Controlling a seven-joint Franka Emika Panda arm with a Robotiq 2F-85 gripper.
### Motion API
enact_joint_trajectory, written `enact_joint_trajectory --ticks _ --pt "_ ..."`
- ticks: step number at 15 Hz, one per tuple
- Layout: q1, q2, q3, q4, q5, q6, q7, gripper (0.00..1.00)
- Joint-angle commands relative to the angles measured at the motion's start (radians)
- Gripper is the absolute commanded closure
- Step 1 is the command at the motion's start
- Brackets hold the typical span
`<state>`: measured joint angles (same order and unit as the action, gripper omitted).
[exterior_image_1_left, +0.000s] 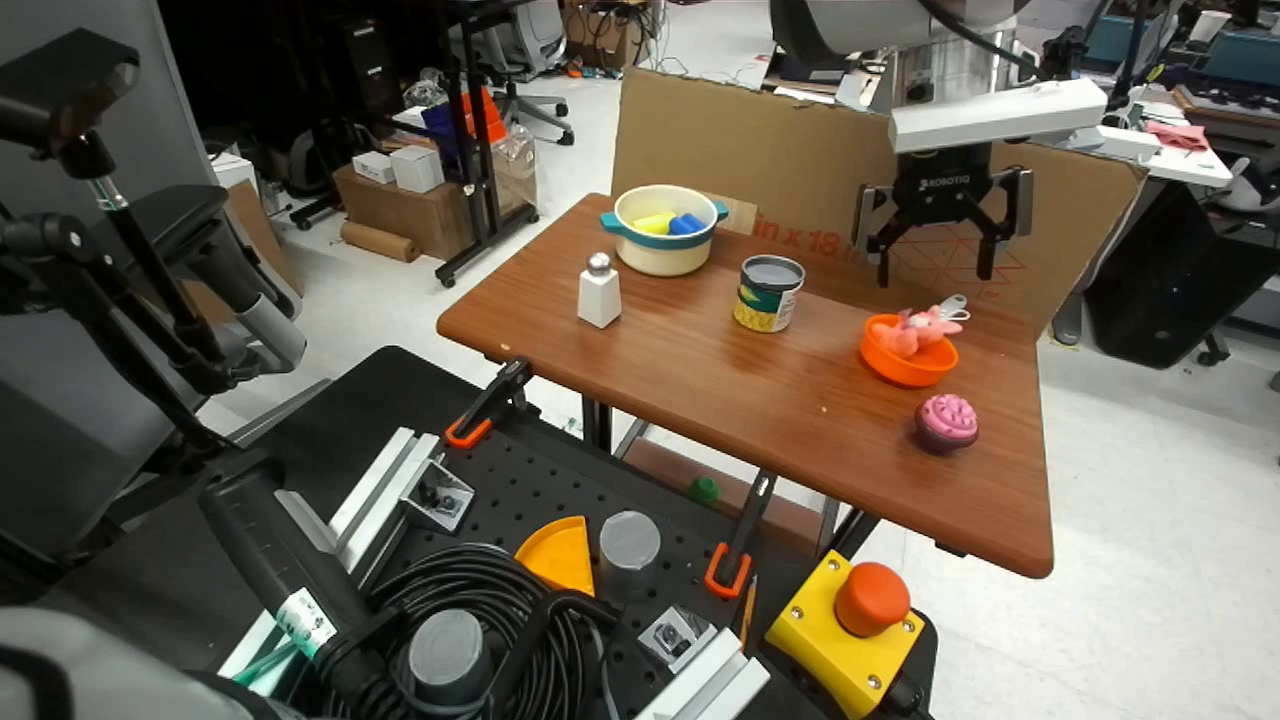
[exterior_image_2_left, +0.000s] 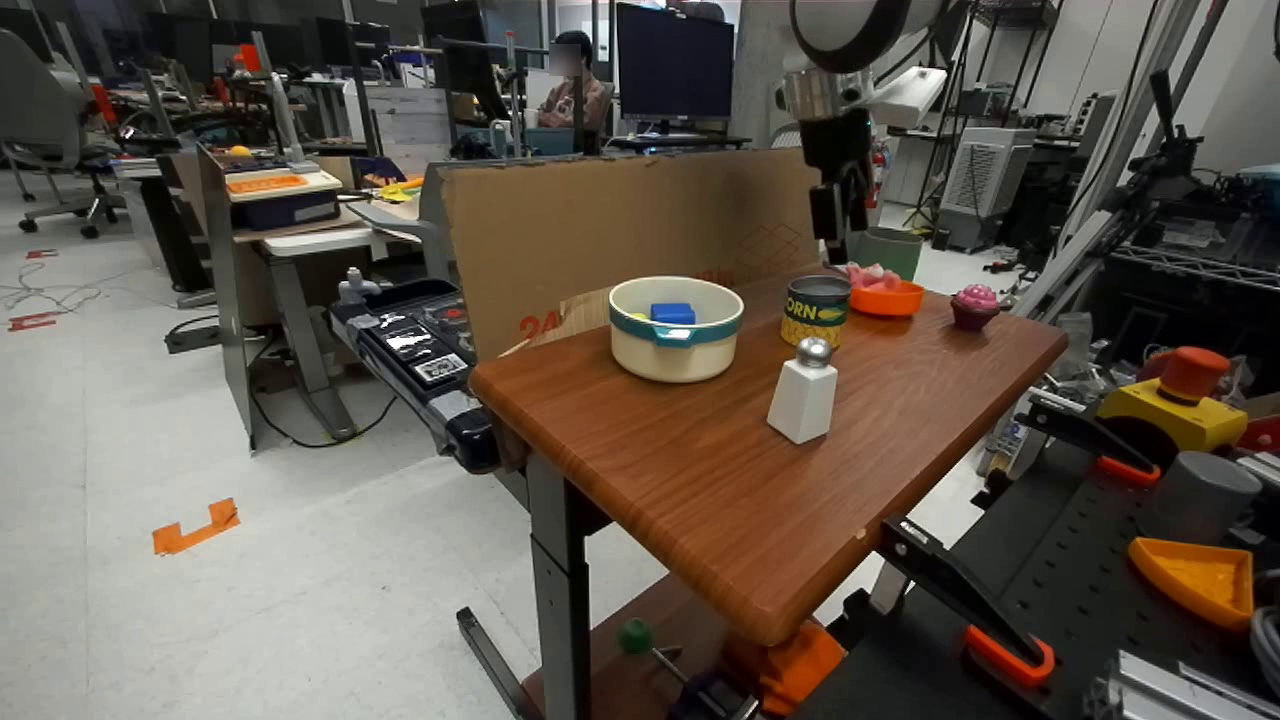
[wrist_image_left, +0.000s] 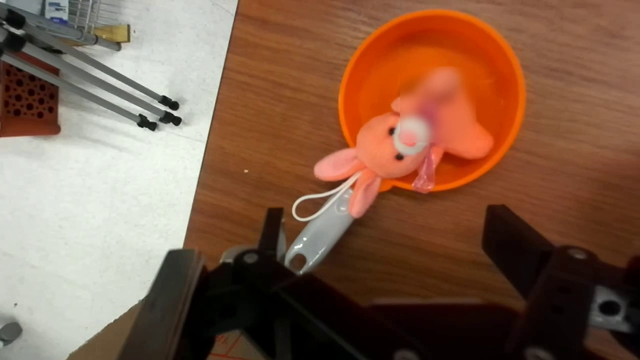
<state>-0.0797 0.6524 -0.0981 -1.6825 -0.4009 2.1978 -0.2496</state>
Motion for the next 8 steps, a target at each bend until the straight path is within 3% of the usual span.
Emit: enact_joint_trajectory --ticks 1,8 --pt "-0.026 -0.031 0.020 -0.036 0.037 0.015 -0.050 0.00" --pt "-0.050 -0.020 0.025 -0.039 0.095 0.001 -0.090 0.00"
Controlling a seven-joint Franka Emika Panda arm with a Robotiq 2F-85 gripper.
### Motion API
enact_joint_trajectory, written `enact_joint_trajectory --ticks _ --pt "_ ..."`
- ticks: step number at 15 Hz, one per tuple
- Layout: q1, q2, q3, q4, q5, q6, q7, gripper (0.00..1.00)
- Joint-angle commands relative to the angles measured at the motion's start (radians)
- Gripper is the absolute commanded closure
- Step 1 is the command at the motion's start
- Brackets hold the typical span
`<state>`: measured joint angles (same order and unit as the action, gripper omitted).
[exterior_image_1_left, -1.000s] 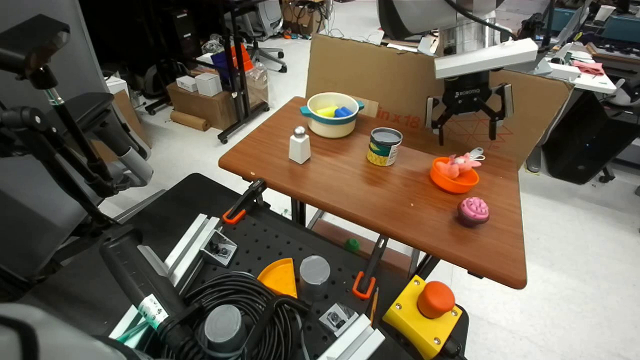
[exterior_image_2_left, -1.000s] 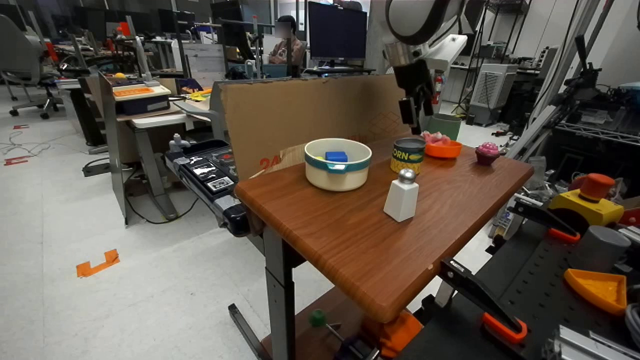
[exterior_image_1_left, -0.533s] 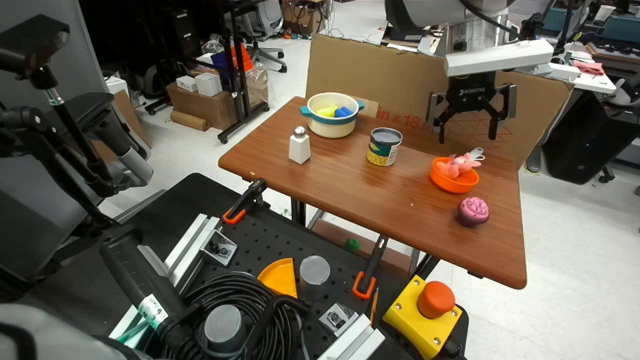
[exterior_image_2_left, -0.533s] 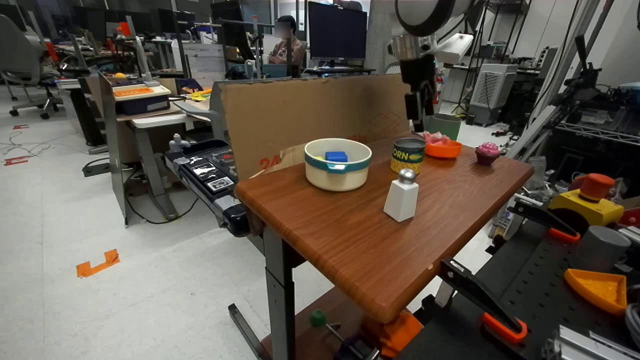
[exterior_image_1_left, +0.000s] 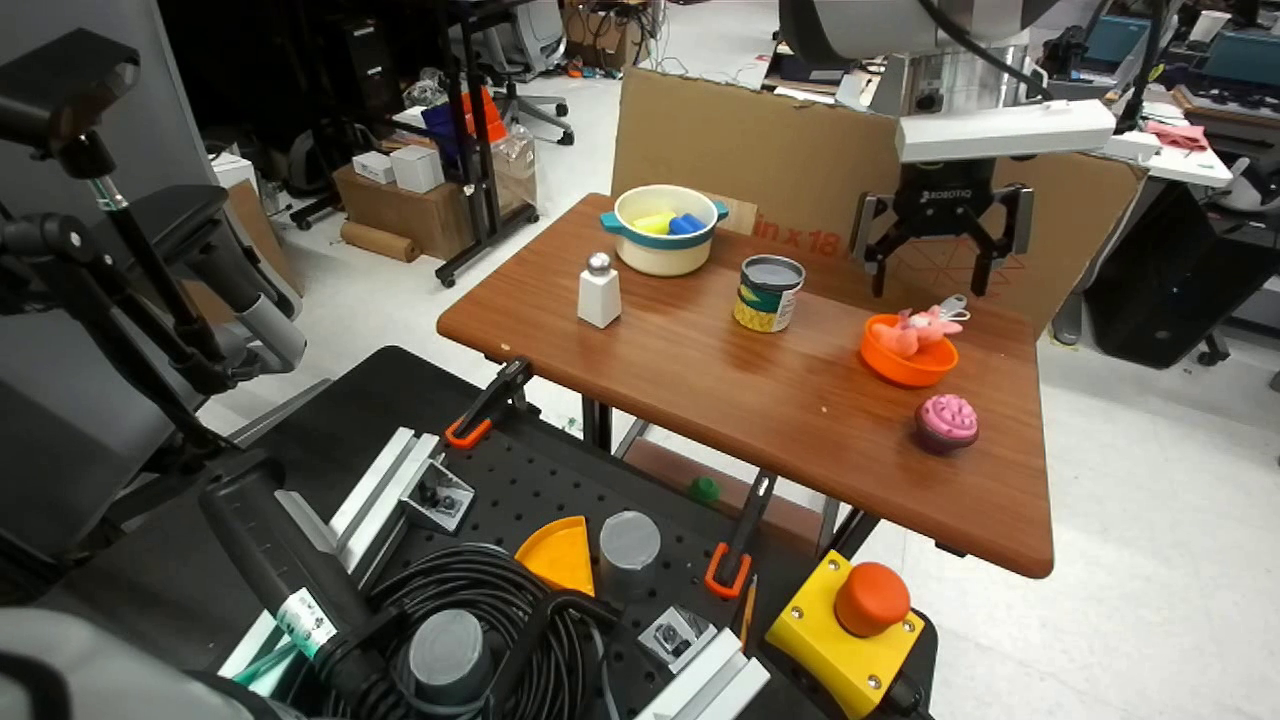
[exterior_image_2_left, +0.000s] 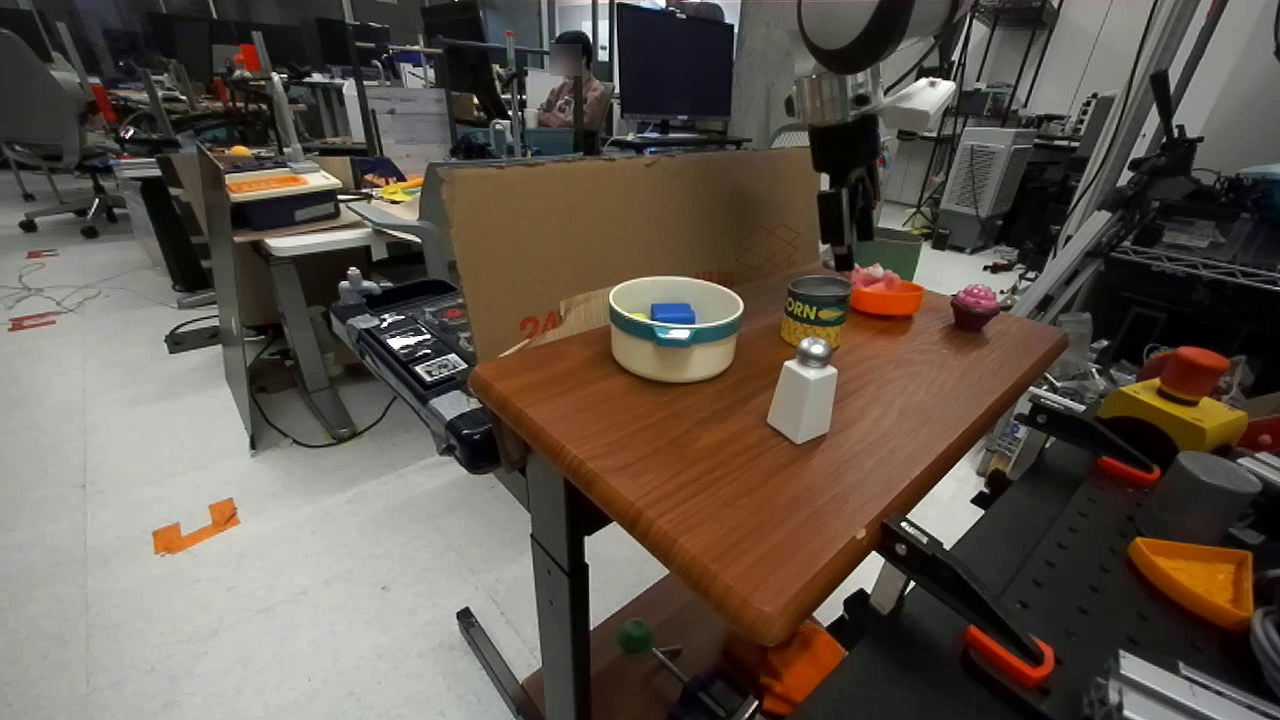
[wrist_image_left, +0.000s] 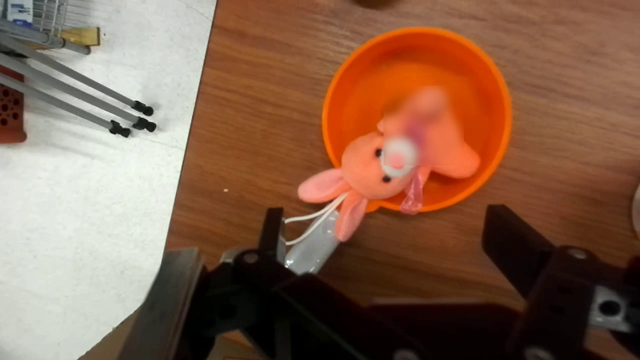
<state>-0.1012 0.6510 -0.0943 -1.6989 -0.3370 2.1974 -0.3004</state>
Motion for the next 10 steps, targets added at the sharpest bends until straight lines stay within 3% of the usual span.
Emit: enact_joint_trajectory --ticks 1,9,10 --pt "-0.032 -0.019 0.021 -0.025 0.039 0.002 -0.044 0.00" --pt "-0.029 -0.015 0.011 -0.024 0.035 -0.007 -0.028 0.00" --pt "-0.028 -0.014 0.011 -0.024 0.035 -0.008 -0.028 0.16"
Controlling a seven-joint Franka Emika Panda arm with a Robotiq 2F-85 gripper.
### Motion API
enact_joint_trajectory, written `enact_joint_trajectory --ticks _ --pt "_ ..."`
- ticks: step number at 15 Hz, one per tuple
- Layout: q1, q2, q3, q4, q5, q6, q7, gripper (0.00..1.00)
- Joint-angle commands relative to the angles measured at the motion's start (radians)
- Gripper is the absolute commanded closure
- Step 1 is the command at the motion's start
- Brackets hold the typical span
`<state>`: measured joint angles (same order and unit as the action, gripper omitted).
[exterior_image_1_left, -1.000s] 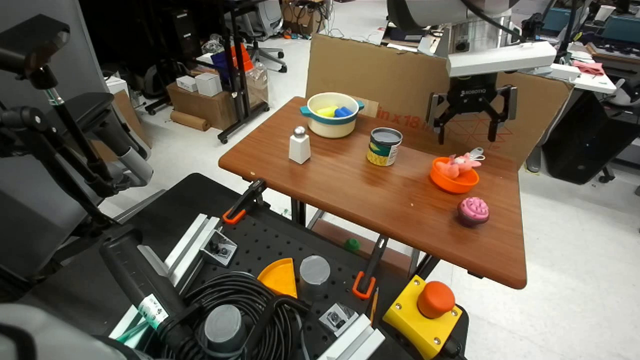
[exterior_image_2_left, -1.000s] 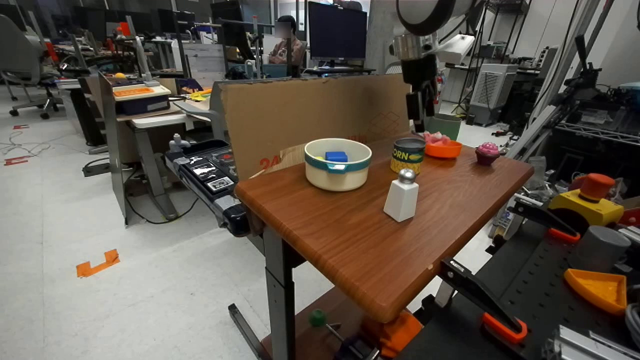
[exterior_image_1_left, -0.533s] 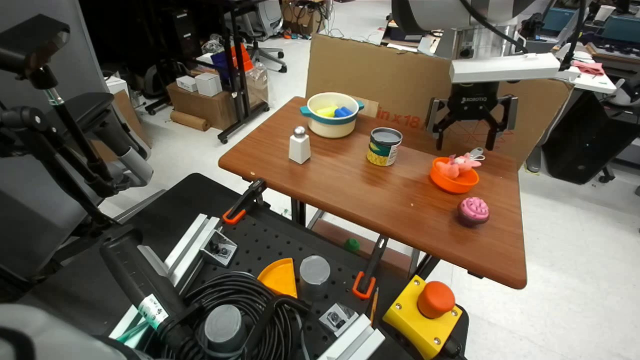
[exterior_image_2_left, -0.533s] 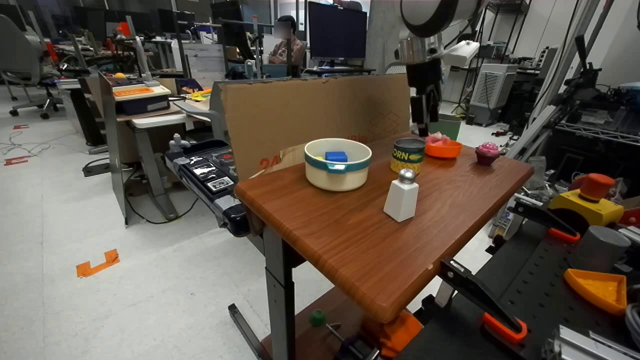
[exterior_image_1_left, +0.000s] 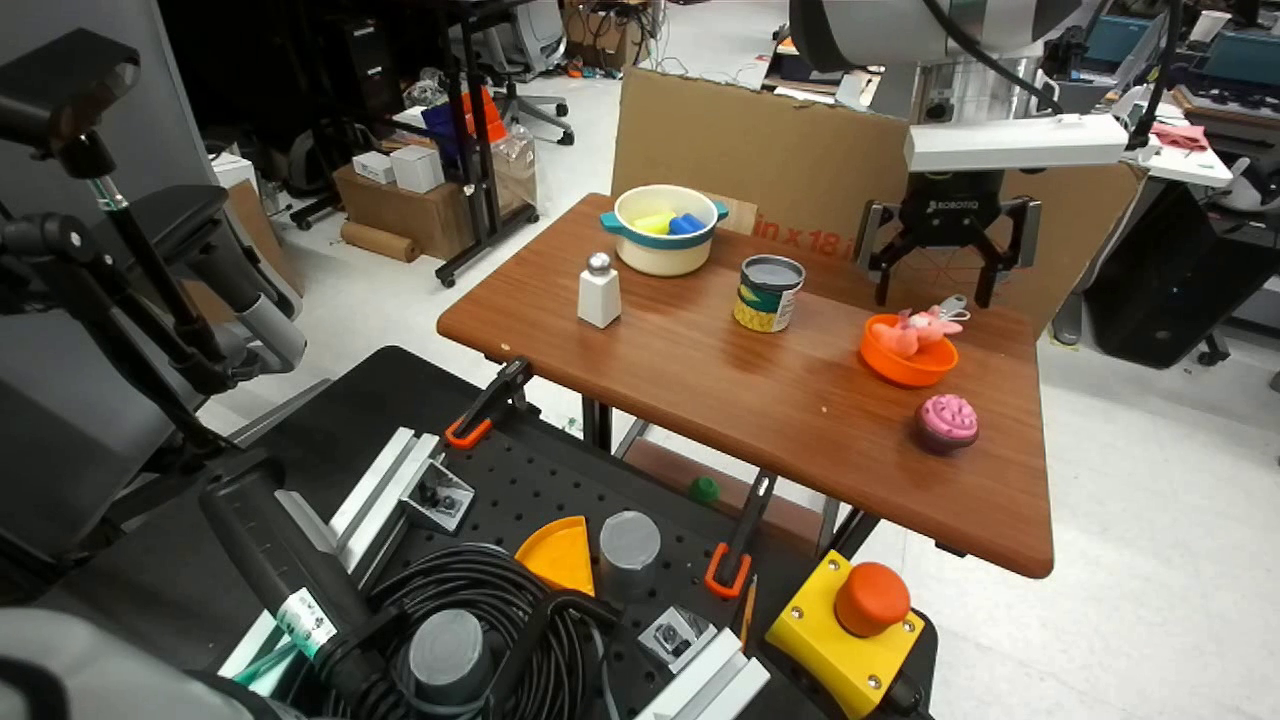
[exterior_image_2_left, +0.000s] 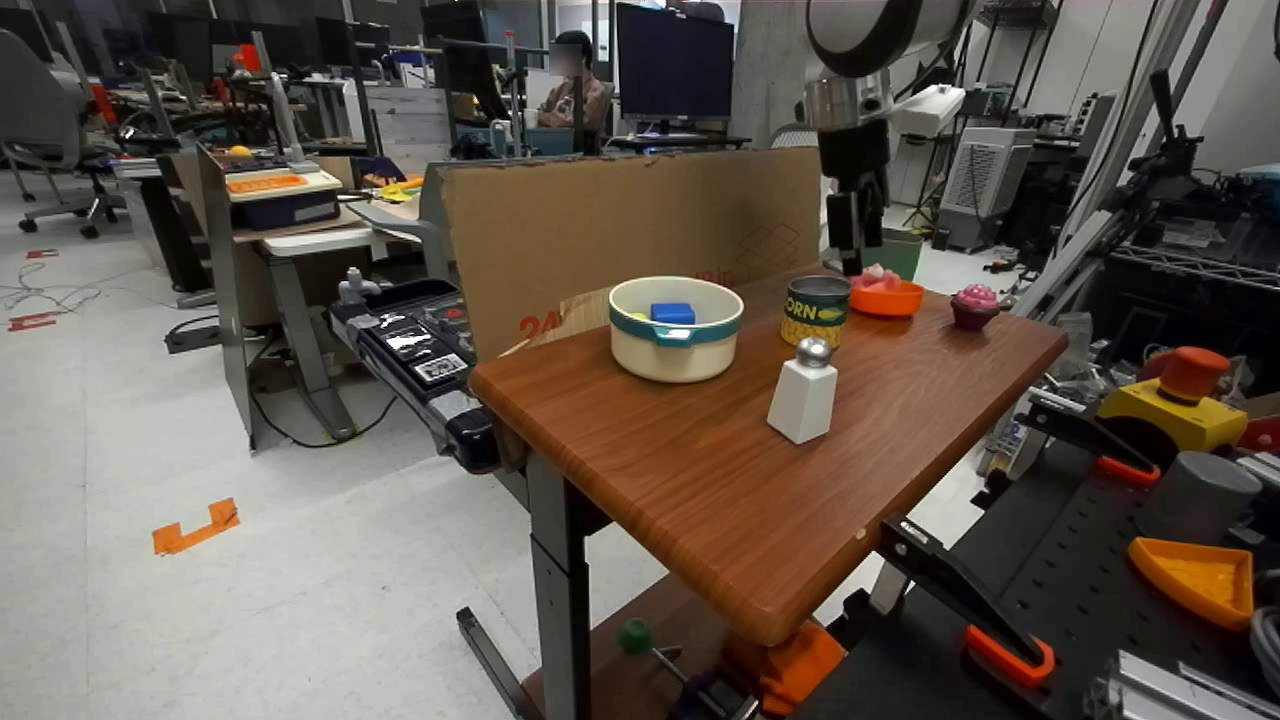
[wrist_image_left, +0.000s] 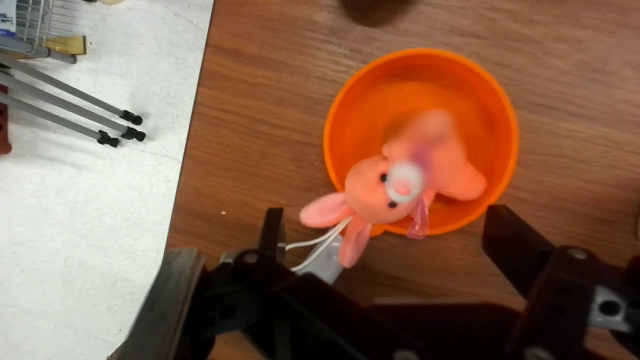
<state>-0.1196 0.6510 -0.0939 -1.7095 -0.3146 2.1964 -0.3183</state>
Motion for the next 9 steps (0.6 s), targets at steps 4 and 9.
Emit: enact_joint_trajectory --ticks 4,9 --pt "-0.009 -0.013 0.010 -0.012 0.008 -0.010 -0.014 0.51" --pt "-0.008 -0.010 0.009 -0.009 0.007 -0.012 -0.014 0.88"
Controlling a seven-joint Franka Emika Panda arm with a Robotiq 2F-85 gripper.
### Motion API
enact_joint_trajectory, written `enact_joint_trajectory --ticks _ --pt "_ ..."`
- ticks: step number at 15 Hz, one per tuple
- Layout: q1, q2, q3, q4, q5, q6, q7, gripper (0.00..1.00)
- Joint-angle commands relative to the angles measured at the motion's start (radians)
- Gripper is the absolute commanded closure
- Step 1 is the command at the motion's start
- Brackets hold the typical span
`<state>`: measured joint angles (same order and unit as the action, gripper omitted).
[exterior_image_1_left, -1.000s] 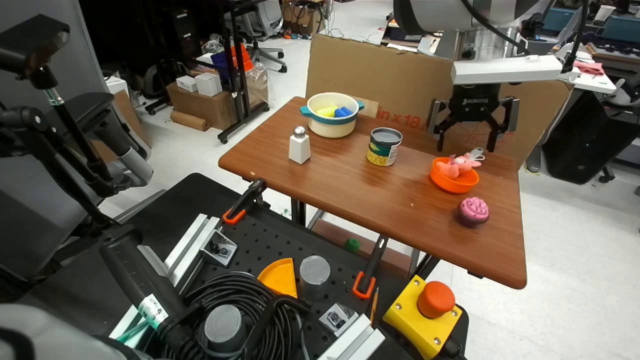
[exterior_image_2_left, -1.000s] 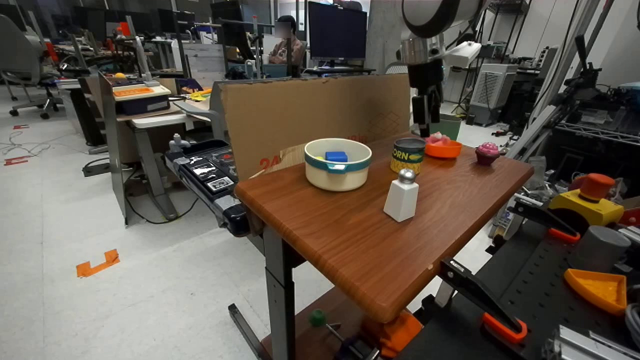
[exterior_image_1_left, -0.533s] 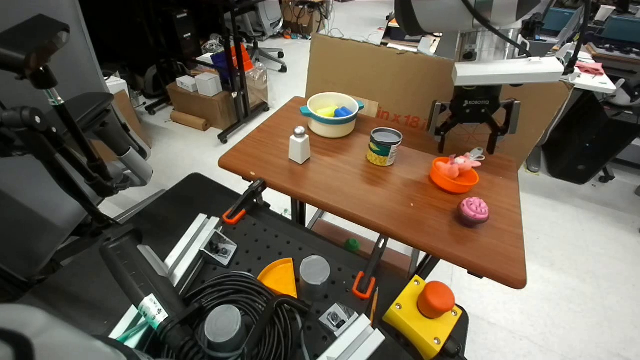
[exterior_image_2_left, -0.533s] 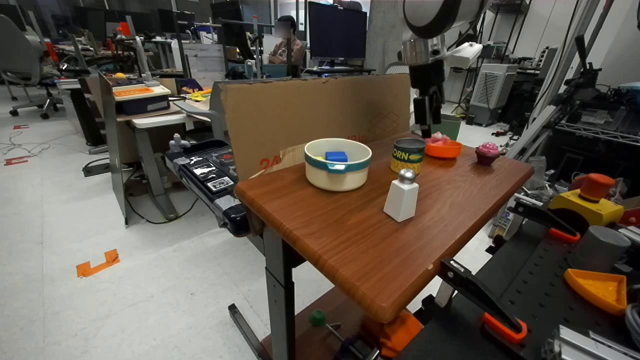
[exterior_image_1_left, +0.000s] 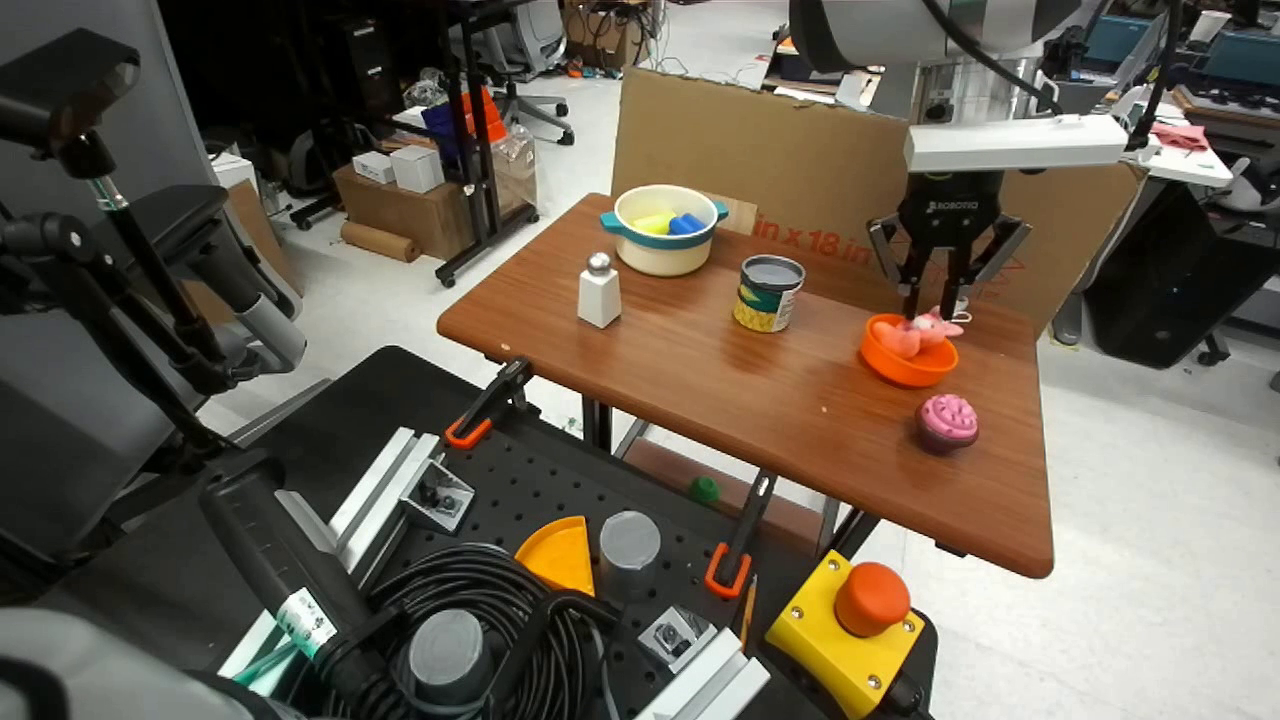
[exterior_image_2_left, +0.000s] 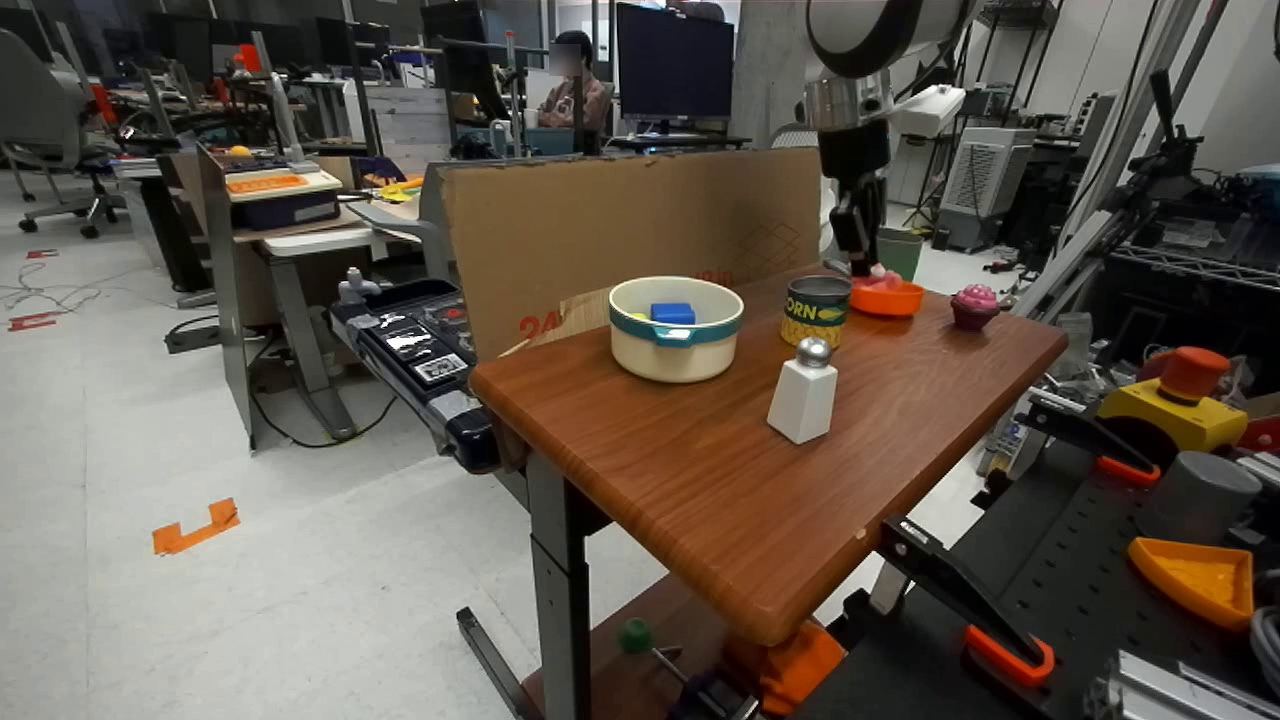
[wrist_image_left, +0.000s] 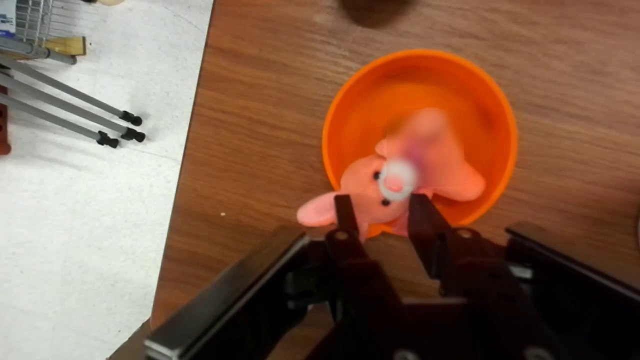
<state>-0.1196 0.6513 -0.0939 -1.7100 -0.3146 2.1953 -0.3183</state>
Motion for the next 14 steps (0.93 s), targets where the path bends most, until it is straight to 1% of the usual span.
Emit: enact_joint_trajectory --ticks 1,2,3,14 --pt "-0.007 -0.009 0.009 -0.008 0.006 -0.012 -0.013 0.97" --pt "-0.006 -0.009 0.008 -0.007 0.005 -0.013 -0.011 1.00" --pt "-0.006 -0.008 0.008 -0.007 0.005 -0.013 -0.010 1.00" --pt "0.006 -0.026 0.002 -0.020 -0.006 -0.016 0.008 1.00"
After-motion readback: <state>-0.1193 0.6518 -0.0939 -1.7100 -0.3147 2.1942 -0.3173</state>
